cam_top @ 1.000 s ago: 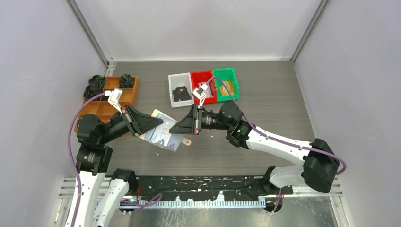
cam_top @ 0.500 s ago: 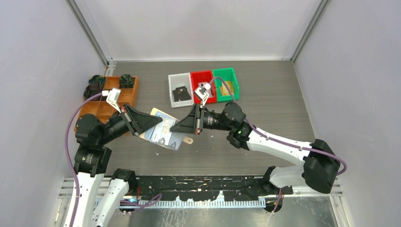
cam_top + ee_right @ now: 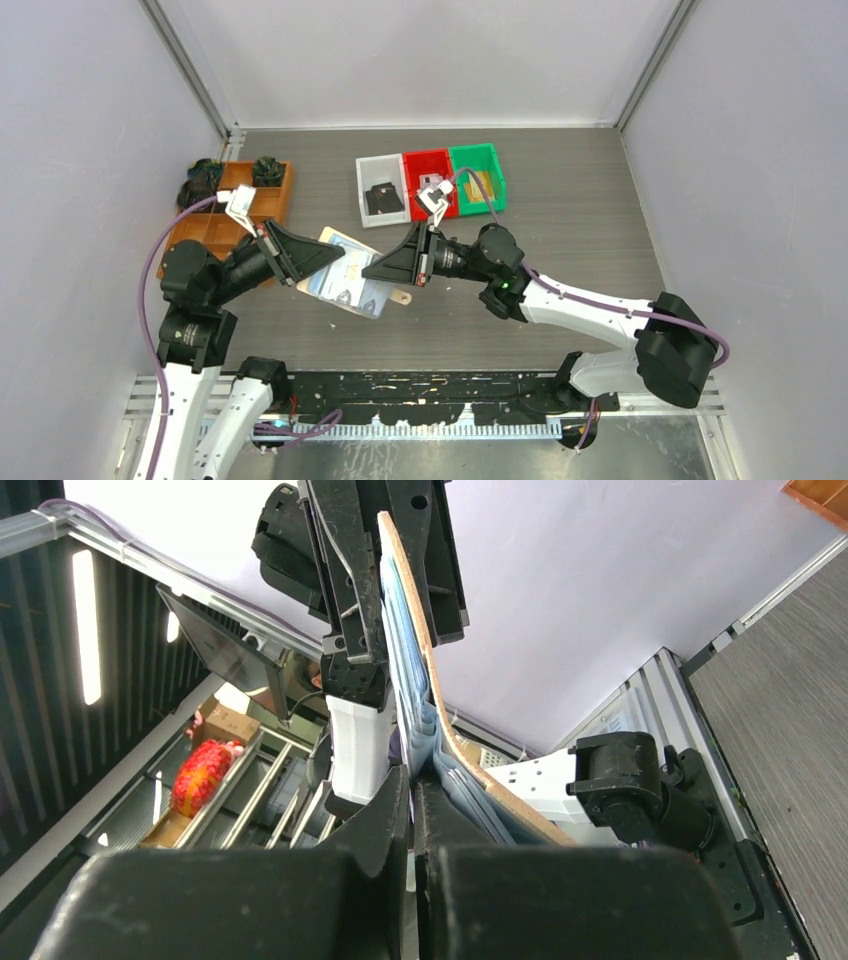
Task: Take the credit cards out of the card holder
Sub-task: Remove the credit card from the card holder.
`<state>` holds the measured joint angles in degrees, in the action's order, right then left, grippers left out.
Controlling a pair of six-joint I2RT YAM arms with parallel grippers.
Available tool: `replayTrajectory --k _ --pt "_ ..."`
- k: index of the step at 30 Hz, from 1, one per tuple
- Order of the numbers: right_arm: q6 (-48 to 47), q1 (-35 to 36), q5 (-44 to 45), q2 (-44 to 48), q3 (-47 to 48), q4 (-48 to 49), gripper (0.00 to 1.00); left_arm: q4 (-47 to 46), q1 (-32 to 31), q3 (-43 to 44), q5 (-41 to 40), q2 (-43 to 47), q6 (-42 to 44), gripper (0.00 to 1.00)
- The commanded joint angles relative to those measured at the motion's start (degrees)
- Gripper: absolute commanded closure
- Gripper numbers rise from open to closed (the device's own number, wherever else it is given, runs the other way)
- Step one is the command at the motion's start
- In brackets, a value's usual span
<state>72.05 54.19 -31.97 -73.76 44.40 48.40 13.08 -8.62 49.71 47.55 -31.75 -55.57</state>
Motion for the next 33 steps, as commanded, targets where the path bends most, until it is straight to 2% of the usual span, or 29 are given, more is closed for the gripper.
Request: replayTrajectory --k 1,12,23,28,33 --pt "-0.7 0.8 1.0 5.3 -1.9 9.3 0.99 -1.6 0.3 1.2 -4.8 -1.0 -0.5 1.0" --pt "0.0 -0.9 1.8 4.8 -3.6 11.8 0.99 -8.9 0.3 3.2 -4.1 -4.8 -8.6 1.0" --pt "8.2 -1.9 3.4 -4.3 -5.2 29.3 0.99 -11.1 0.3 6.4 -4.7 -5.7 -11.7 1.0" --pt "7.9 -1.9 4.1 -3.6 -6.1 28.2 0.99 -11.7 0.4 6.1 -6.8 -5.9 -10.6 1.0" --pt "5.0 -1.9 5.7 -0.4 -6.2 19.4 0.99 -13.9 0.4 7.1 -6.9 -6.8 -9.7 1.0"
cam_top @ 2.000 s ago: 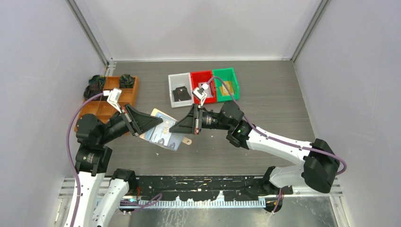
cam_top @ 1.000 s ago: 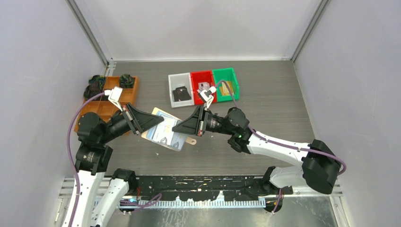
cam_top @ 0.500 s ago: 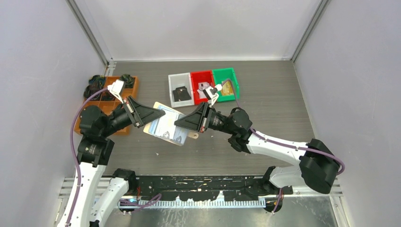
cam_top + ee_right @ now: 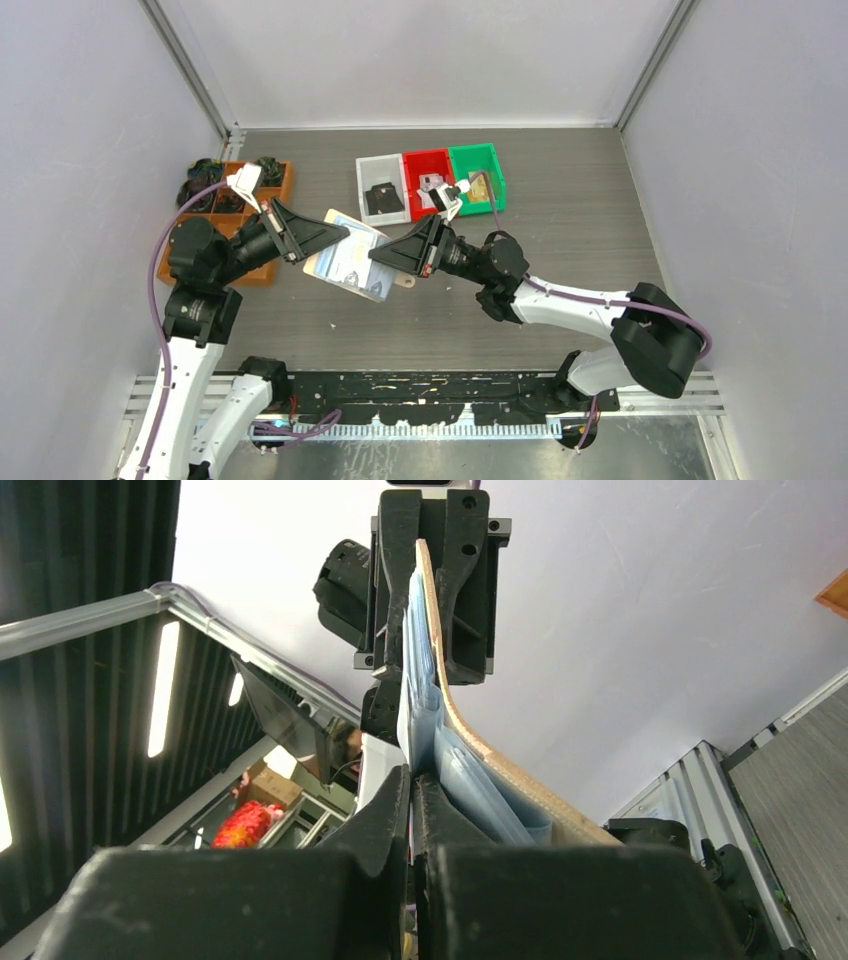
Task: Take the credit cards out of the card holder
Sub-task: Remove the credit card from the card holder.
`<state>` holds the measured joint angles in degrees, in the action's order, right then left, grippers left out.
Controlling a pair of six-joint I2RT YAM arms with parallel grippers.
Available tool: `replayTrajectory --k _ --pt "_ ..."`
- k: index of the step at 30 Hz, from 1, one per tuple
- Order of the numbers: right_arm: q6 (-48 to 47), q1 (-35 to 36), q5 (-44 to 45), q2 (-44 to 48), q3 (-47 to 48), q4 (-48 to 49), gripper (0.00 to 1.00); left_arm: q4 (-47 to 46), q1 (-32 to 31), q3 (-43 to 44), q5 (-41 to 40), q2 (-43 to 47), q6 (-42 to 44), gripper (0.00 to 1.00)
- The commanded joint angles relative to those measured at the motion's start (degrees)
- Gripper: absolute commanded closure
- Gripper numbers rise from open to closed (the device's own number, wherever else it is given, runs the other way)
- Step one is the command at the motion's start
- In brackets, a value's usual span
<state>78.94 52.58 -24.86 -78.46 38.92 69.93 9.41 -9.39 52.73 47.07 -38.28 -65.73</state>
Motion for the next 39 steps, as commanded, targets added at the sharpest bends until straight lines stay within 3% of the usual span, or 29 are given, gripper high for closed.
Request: replayTrajectory --k 1,6,23,32,39 --pt "-2.6 -0.3 -0.9 5.1 -0.5 -4.8 0.99 -10.8 1.1 4.4 -6.4 -0.6 0.6 1.0" --pt "-3.6 -0.3 0.4 7.5 0.1 -13.0 0.99 -12.3 1.1 6.2 -7.0 -1.6 1.2 1.0" --pt "-1.6 0.9 4.3 5.8 -1.1 -1.3 0.99 -12.0 1.1 7.3 -8.7 -2.2 1.0 1.0" --pt "-2.2 -1.2 2.7 9.0 0.2 -4.5 0.99 -9.6 1.1 5.1 -7.5 -0.4 2.4 1.0" --pt "0.8 -1.2 1.4 4.2 4.3 -2.5 0.95 -8.0 1.1 4.7 -8.2 -0.6 1.6 1.0"
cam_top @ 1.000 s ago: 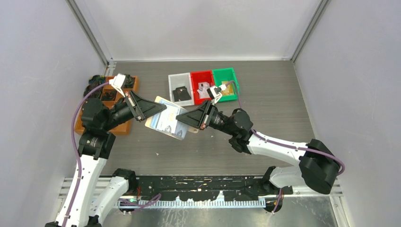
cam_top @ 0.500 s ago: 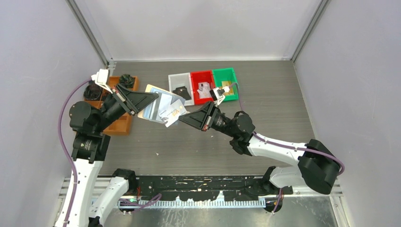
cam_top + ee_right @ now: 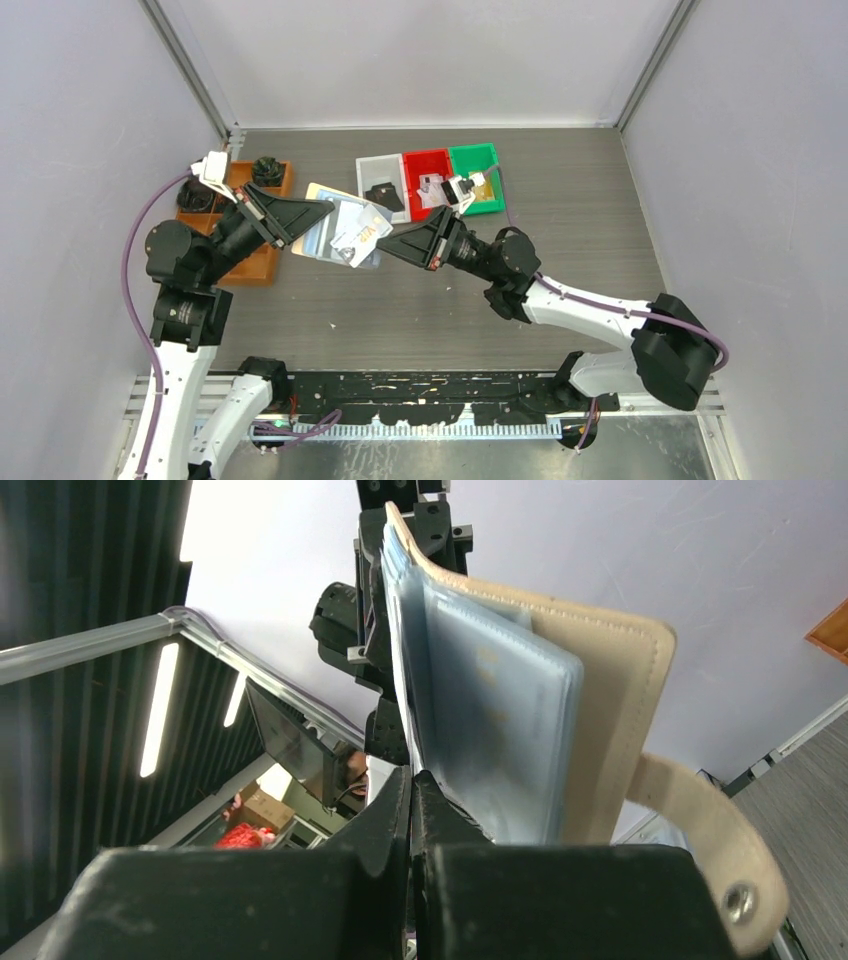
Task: Take the credit cards out of the card holder
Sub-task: Remove the credit card from the card holder.
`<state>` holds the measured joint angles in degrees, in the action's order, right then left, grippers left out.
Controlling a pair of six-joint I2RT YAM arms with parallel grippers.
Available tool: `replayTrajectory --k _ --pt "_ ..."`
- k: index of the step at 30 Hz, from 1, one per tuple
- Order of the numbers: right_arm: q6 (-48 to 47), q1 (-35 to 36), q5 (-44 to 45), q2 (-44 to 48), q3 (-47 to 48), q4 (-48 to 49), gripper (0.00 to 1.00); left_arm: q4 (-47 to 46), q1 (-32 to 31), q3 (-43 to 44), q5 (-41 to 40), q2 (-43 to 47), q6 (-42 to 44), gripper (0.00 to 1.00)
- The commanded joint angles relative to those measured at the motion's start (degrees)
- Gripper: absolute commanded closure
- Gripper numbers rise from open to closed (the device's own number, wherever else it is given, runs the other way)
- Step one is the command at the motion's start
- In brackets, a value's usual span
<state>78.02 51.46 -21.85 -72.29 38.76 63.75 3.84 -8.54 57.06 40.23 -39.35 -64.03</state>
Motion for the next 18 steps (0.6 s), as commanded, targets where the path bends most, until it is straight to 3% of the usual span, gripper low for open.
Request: replayTrajectory --k 1,18 --pt "2.3 -0.1 -1.8 -2.9 5.1 4.3 0.94 -2.5 0.3 0.4 -1.5 0.5 -0.1 1.0" --pt "4.6 0.6 0.6 -7.6 8.0 9.8 0.78 -2.5 0.3 0.1 -2.3 0.9 -0.7 1.0"
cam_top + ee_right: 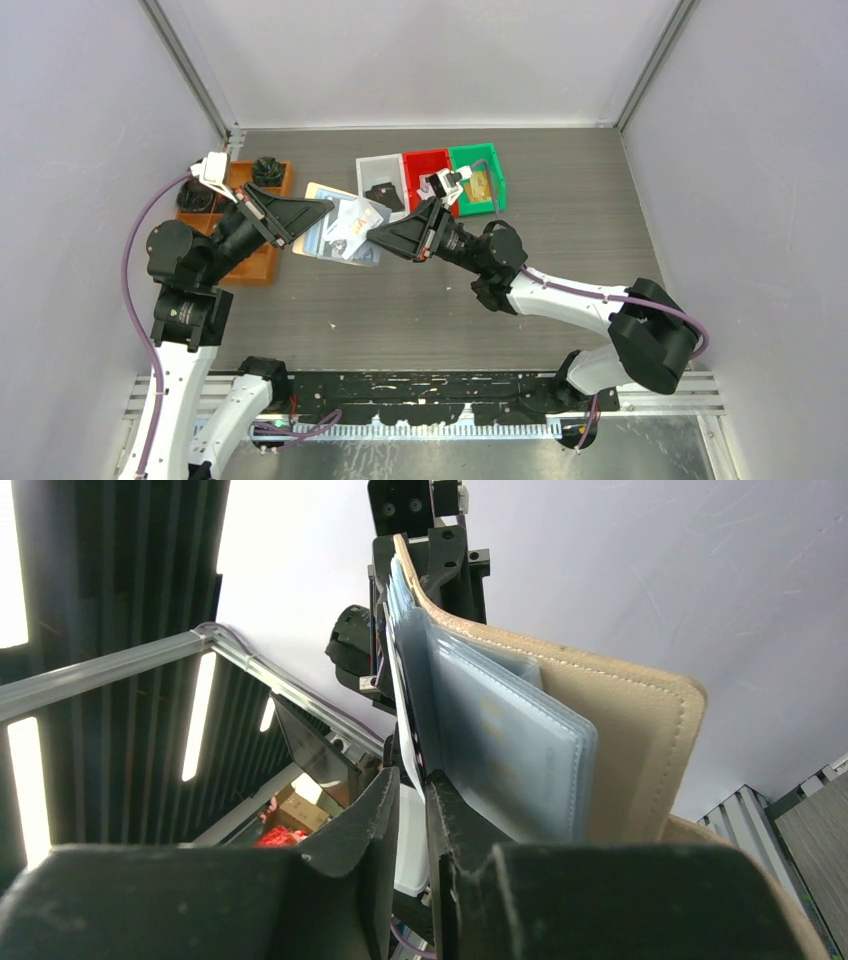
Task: Take the credit cards out of the card holder
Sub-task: Remove the credit card from the card holder.
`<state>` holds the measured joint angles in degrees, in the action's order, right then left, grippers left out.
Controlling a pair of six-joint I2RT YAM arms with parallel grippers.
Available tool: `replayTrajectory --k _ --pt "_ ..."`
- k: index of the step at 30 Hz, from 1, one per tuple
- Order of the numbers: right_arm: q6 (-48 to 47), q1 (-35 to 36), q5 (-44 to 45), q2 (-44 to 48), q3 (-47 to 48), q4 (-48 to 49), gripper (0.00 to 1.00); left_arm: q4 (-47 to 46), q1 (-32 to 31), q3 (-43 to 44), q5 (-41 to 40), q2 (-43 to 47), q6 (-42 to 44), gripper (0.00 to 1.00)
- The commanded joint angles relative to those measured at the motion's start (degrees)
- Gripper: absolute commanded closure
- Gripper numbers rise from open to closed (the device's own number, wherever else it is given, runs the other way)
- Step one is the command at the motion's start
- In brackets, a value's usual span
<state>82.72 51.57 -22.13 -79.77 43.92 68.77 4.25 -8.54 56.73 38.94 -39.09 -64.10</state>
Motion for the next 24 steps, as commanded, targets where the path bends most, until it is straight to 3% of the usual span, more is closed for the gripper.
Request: replayTrajectory --k 1,8,15,24 --pt "0.0 0.5 1.0 -0.2 3.2 4.6 0.78 -2.9 0.3 0.5 -1.1 0.7 -0.7 1.0" --pt "-0.1 0.9 1.5 -1.4 4.7 4.6 0.76 -3.0 0.2 0.7 -0.9 0.8 -0.9 1.0" --pt "-0.4 0.9 2.1 -0.4 3.4 4.1 0.99 -2.4 0.2 0.7 -1.3 1.1 0.4 1.0" --pt "-3.1 -4.2 -1.7 8.5 -2.5 -7.4 0.99 -1.2 0.3 1.9 -2.1 1.0 2.9 1.0"
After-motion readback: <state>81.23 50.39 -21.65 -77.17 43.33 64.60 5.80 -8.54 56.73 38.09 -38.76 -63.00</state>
